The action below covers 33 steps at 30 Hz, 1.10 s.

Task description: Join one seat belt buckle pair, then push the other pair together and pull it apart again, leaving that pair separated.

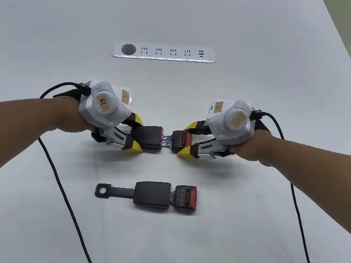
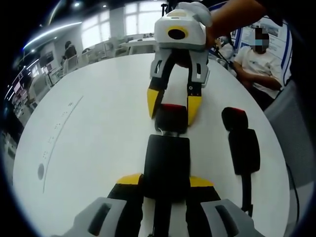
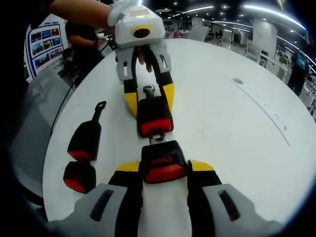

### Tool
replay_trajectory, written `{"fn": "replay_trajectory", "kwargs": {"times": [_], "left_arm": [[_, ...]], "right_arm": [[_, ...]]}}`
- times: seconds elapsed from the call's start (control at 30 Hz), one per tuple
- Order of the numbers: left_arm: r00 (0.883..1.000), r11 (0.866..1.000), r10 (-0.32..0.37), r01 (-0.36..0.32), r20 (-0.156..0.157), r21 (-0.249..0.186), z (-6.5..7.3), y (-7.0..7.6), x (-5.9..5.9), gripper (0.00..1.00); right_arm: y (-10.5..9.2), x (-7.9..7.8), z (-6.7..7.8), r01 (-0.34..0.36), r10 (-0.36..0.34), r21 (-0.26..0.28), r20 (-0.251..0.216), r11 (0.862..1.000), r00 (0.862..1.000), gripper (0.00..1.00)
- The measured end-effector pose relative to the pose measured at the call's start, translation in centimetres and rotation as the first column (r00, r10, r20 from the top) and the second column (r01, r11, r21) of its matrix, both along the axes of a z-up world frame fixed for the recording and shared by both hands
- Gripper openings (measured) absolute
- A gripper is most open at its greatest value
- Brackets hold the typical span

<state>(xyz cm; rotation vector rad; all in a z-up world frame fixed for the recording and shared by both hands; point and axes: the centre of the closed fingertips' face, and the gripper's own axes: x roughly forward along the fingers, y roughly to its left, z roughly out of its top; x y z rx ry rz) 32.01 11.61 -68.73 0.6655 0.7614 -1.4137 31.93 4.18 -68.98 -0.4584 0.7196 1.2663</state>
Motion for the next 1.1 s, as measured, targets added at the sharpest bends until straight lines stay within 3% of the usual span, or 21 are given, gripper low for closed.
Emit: {"fn": "replay_trajectory", "kwargs": {"times": [0.33,0.47,1.1], "left_arm": [[1.000,1.000,-0.028,0.028,-0.001,-0.007,-0.3,0.1,0.1,0.33],[1.000,1.000,-0.018,0.018,0.000,-0.019,-0.3,0.1,0.2,0.33],[1.000,1.000,-0.026,0.026,-0.007,-0.012,-0.2,0.2,0.0,0.33]], "right_arm": [[0.5,-0.1,-0.1,-0.007,0.007,-0.015,-0.012,1.000,1.000,0.33],[1.7,0.0,-0.4,0.000,0.000,-0.003,-0.011,1.000,1.000,0.33],[1.8,0.5,-0.3,0.023,-0.023,-0.028,-0.015,0.999,1.000,0.33]]}}
